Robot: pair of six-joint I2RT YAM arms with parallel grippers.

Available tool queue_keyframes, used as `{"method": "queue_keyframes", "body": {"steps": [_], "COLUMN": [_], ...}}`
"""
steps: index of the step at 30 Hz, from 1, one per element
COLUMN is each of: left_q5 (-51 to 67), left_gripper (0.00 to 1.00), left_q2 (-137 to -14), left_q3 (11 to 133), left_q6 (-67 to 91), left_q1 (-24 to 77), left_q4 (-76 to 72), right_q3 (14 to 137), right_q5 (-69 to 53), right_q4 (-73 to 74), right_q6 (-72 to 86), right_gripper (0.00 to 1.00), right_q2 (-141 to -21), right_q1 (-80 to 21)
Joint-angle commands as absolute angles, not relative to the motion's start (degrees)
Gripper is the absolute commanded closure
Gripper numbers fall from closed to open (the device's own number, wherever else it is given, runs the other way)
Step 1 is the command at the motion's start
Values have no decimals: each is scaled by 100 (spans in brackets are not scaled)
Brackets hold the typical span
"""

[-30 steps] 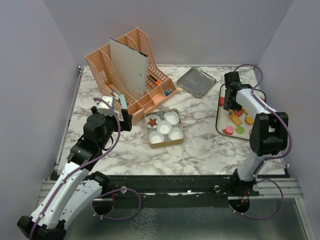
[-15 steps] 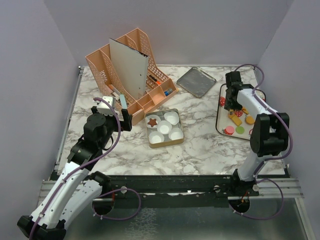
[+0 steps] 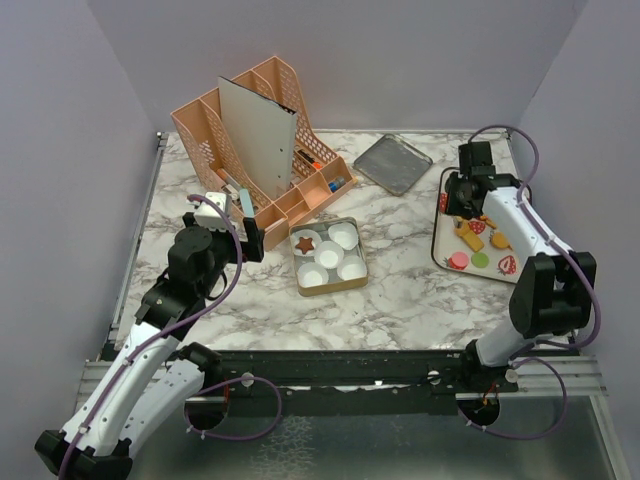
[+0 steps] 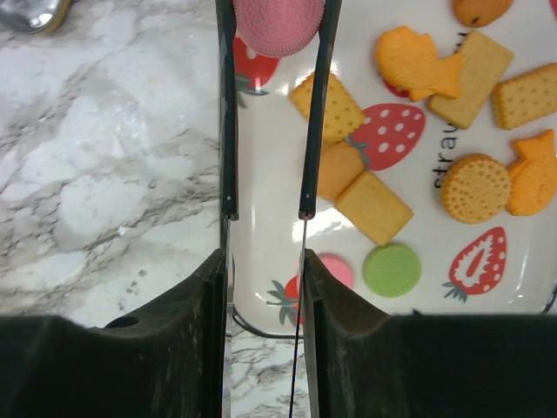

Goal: Pack the cookies

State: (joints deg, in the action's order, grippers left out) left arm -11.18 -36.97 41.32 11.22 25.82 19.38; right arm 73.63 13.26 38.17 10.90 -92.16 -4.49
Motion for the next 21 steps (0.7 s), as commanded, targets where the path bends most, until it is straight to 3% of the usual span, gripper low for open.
{"method": "queue_keyframes", "body": {"steps": [1, 21], "left_q5": [-1165, -879], "left_gripper": [1, 1], "left_q2": [-3714, -3775], "left_q3": [4027, 4041], "left_q6": [1054, 1099], "left_q1": [2494, 2191], "left_q4": [1854, 1833], "right_q3": [7114, 6619], "right_q5": [690, 609], "right_q4": [3496, 3554], "right_q6": [1071, 1133], "right_gripper": [80, 80], "right_q2": [-8755, -7793], "right_q1": [-701, -3505]}}
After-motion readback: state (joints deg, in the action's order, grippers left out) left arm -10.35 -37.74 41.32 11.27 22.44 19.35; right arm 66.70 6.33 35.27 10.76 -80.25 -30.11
